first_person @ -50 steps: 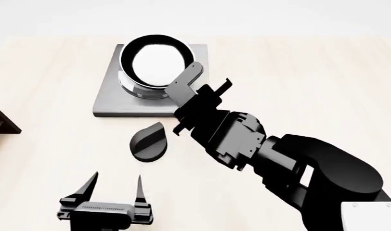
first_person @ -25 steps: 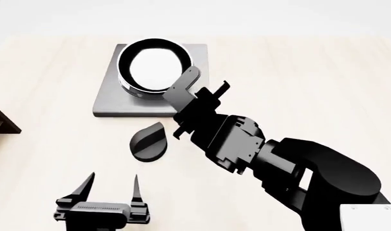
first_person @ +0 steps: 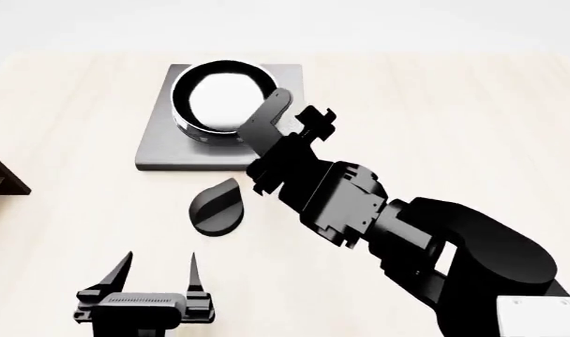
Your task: Turn on the stove and put the frying pan on it.
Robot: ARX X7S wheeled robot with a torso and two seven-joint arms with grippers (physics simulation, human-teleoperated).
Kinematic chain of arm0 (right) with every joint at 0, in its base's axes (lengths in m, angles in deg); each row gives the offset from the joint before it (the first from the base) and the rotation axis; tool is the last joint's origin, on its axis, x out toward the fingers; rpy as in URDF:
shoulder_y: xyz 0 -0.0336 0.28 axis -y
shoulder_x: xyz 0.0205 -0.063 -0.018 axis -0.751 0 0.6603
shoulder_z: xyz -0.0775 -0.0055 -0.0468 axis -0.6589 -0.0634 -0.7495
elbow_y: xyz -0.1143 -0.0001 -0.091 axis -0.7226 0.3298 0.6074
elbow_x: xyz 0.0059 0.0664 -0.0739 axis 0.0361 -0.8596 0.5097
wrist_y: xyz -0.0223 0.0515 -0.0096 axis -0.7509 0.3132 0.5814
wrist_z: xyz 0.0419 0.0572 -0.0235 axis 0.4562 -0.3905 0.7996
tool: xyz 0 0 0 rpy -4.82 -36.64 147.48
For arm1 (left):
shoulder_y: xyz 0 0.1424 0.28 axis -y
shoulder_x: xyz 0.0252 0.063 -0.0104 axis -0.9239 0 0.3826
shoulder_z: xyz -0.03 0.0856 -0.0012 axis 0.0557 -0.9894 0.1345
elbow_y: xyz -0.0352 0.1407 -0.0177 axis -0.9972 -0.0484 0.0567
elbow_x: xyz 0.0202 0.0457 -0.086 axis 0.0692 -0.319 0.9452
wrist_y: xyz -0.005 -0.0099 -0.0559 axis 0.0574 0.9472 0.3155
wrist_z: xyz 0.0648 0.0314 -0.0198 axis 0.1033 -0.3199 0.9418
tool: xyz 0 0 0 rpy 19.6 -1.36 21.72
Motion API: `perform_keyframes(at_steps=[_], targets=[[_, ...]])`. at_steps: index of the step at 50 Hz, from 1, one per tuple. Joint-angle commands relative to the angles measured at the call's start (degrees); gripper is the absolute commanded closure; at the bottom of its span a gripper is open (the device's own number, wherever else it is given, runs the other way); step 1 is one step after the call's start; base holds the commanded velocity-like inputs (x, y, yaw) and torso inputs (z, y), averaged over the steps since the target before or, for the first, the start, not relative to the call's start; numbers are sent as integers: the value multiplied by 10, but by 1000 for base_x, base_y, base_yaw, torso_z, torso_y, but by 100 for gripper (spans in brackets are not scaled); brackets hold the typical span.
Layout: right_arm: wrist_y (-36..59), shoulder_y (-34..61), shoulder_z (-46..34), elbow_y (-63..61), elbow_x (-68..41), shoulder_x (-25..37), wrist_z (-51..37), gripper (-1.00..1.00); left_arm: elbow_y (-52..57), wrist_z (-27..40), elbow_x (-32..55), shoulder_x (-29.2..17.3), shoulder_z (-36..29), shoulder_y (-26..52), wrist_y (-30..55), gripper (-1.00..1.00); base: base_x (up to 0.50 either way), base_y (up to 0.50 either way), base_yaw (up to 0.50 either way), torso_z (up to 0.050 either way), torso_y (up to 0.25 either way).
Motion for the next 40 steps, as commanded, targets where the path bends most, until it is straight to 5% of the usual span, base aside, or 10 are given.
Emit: perform_keyframes(at_steps=[1, 12, 33, 40], targets=[[-11, 12, 17, 8, -15, -11, 20, -100, -4, -12, -5, 14, 15, 0, -6, -100, 0, 0, 0, 0, 0], [-14, 35, 18, 14, -131, -11, 111, -100, -3, -13, -3, 12, 14, 1, -6, -100, 0, 0, 0, 0, 0], [-39, 69, 22, 11, -183, -9, 129, -100, 0, -11, -2, 10, 11, 1, -5, -100, 0, 0, 0, 0, 0], [-39, 74, 33, -78, -193, 41, 97, -100, 5, -8, -5, 9, 9, 1, -1, -100, 0, 0, 0, 0, 0]])
